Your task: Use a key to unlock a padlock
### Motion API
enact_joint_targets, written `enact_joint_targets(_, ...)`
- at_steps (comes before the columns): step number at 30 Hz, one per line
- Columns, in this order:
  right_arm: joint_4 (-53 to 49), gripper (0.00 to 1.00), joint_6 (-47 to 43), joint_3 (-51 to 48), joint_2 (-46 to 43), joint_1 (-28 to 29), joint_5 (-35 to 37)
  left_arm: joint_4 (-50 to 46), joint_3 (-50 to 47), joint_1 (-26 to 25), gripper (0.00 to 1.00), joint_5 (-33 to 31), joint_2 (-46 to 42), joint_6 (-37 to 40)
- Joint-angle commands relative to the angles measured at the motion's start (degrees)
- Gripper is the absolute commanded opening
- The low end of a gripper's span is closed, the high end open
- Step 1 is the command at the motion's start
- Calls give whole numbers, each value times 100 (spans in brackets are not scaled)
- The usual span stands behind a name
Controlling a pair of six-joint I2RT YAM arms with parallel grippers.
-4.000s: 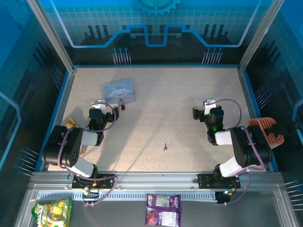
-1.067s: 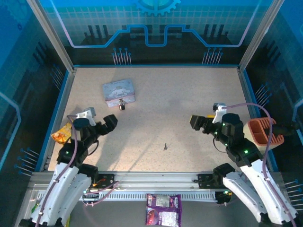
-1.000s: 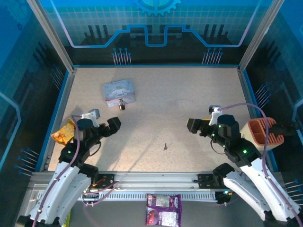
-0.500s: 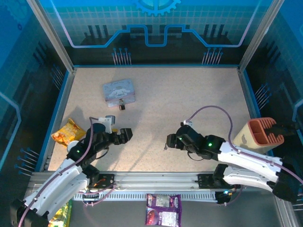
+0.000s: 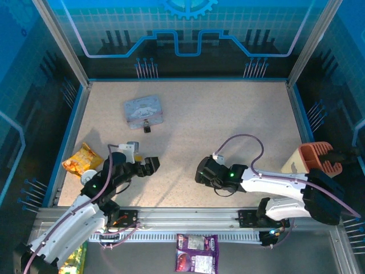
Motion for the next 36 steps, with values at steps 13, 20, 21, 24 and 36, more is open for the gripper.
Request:
enact_joint_targets(13,119,43,185,624,1109,125,-255,-4,-88,-43,99,15,-227,26)
enact_joint_targets(20,-2,37,110,810,1407,130,-287,-8,-86,-44,99,15,-261,21)
enact_joint_targets(21,-32,37,109,834,1444,130,-282,-4,-89,-44,99,15,-270,26)
enact_joint_targets(24,-140,35,105,893,1549,129,-283,-11,-95,-41,99,7,-306,24)
enact_joint_targets(36,-365,25,52,991,1809,113,-151,-1,-130,-42,99,-17,-346,15)
